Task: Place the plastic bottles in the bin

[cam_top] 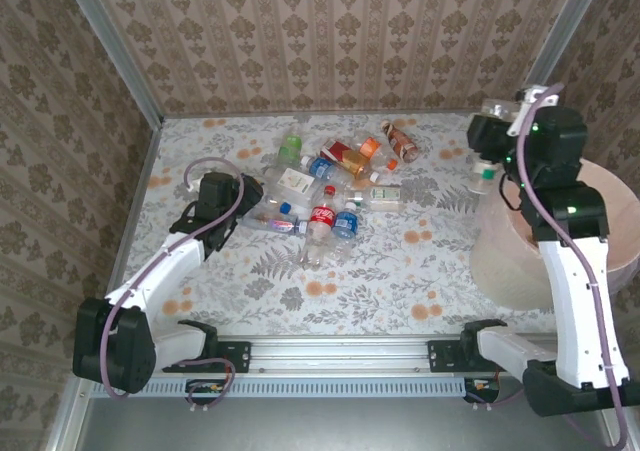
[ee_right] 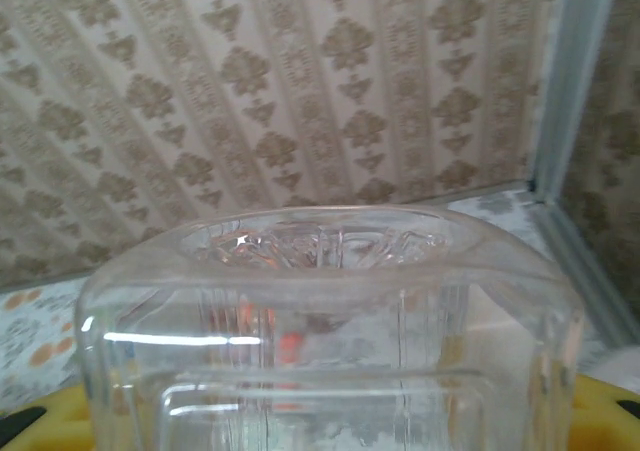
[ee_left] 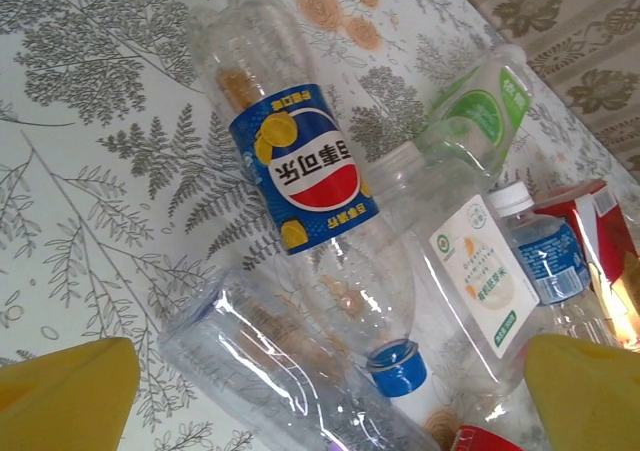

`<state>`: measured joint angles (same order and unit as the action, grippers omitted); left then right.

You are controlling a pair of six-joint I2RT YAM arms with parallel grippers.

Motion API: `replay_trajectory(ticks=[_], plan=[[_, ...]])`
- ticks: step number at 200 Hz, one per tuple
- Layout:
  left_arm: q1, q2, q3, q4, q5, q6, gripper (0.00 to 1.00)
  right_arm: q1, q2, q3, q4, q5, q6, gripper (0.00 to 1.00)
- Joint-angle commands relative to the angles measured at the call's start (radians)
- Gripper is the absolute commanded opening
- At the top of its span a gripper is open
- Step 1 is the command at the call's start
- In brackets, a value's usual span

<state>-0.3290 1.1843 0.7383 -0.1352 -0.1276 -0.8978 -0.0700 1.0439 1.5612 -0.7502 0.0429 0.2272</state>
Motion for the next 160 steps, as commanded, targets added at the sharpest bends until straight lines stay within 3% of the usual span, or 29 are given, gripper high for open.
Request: replay_trajectory(ticks=[1, 40, 82, 160], plan=[[0.000, -0.003, 0.037, 0.074, 0.055, 0.050, 1.00, -0.094, -0.018, 0.069, -0.113, -0.023, -0.031, 0.46], [-0.049, 0.017, 0.087, 0.132, 0.106, 0.144, 1.00, -0.232, 0.010, 0.082, -0.254, 0.079, -0.056, 0.46], [-0.076, 0.041, 0.127, 0.135, 0.109, 0.174, 1.00, -0.312, 0.023, -0.007, -0.323, 0.111, -0.064, 0.46], [-0.087, 0.083, 0.199, 0.096, 0.119, 0.179, 1.00, -0.415, 0.049, -0.152, -0.377, 0.495, -0.115, 0.49]])
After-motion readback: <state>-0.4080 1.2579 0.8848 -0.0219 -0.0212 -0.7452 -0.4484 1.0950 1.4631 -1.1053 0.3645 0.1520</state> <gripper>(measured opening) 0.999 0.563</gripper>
